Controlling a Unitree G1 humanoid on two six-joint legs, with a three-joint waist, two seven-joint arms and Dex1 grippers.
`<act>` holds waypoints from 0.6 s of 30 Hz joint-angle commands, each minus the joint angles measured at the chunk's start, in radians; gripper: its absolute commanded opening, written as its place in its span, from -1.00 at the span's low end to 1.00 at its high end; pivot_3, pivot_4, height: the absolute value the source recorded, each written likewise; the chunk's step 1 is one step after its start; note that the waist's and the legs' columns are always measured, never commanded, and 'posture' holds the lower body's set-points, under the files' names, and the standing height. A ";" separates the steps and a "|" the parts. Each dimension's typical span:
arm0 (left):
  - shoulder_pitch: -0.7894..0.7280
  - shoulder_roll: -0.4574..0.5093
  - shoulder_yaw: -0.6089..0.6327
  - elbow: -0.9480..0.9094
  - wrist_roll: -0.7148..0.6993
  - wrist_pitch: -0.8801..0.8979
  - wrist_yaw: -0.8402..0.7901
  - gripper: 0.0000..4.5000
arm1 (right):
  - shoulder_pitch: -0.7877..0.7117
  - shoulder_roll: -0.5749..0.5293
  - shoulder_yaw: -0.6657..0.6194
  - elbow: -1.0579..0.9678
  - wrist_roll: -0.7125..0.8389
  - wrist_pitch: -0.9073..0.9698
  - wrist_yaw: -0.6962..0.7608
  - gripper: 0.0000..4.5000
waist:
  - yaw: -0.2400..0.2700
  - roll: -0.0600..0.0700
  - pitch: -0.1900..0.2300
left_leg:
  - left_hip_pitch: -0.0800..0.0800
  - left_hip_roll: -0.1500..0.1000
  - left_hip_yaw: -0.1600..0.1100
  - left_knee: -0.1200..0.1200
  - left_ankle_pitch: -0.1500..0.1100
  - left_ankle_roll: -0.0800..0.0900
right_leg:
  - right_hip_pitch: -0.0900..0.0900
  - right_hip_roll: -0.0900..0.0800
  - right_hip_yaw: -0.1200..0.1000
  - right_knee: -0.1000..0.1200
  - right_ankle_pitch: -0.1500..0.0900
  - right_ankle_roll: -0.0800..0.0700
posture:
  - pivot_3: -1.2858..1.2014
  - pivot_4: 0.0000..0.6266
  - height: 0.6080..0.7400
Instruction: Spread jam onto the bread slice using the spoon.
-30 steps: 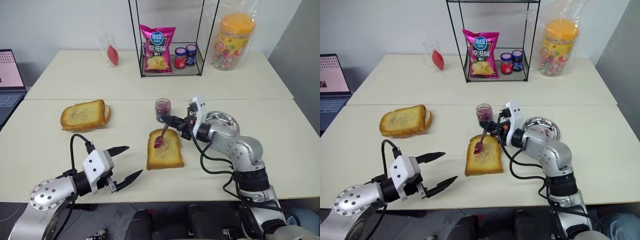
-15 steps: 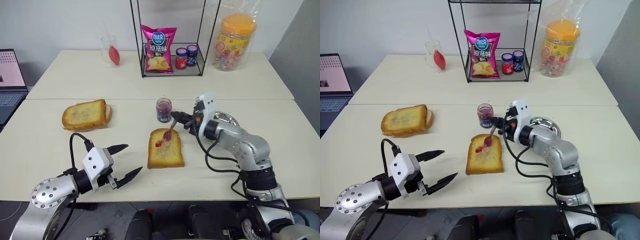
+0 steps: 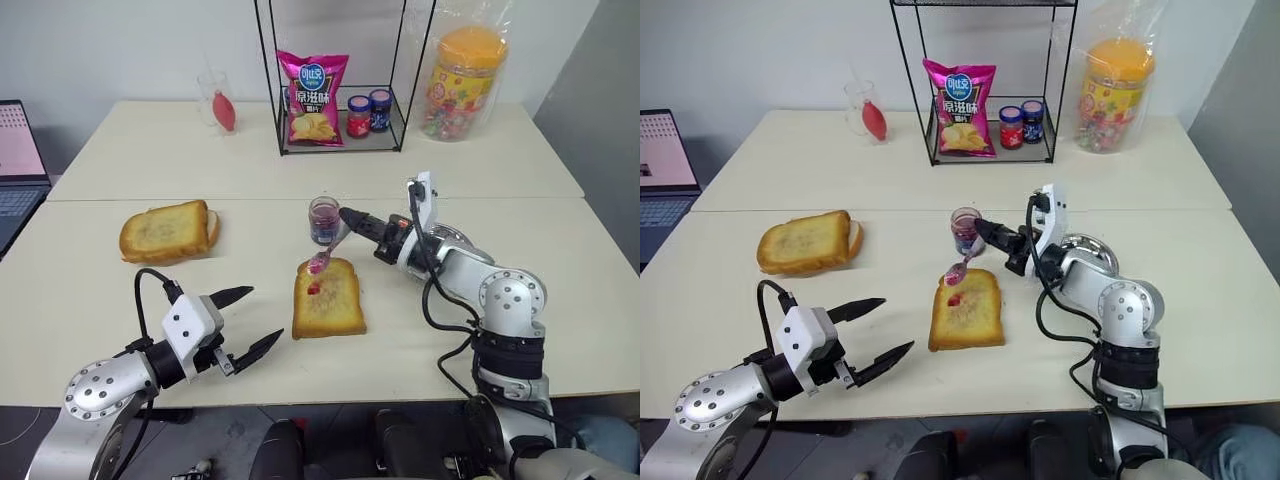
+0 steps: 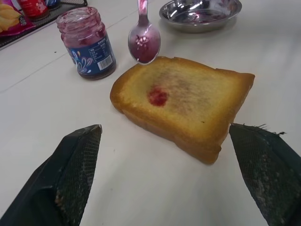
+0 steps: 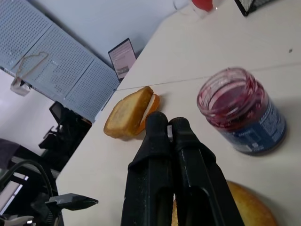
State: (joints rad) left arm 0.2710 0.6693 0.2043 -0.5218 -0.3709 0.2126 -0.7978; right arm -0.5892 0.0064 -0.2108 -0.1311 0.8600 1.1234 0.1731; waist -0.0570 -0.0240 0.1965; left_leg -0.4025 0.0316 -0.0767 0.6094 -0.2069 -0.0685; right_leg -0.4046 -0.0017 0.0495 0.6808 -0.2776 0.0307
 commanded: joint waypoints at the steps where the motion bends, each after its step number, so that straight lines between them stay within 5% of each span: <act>1: 0.006 0.008 0.023 -0.011 -0.007 -0.016 -0.008 1.00 | -0.005 0.018 0.016 0.026 0.004 -0.023 0.007 -0.98 | 0.000 0.000 0.000 | 0.000 0.000 0.000 0.000 0.000 0.000 | 0.000 0.000 0.000 0.000 0.000 0.000 | 0.03 -0.52 1.00; 18: 0.004 0.005 0.002 -0.014 -0.002 -0.029 -0.017 1.00 | 0.046 -0.177 0.005 0.010 -0.014 0.010 0.069 -0.98 | 0.003 0.000 0.000 | 0.000 0.000 0.000 0.000 0.000 0.000 | 0.000 0.000 0.000 0.000 0.000 0.000 | 0.03 -0.52 1.00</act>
State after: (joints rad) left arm 0.2731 0.6718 0.2021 -0.5181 -0.3704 0.2085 -0.8096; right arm -0.5479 -0.1526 -0.1808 -0.0778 0.8302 1.1153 0.2471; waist -0.0544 -0.0242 0.1964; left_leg -0.4025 0.0312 -0.0766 0.6094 -0.2069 -0.0685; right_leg -0.4044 -0.0020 0.0495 0.6805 -0.2776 0.0308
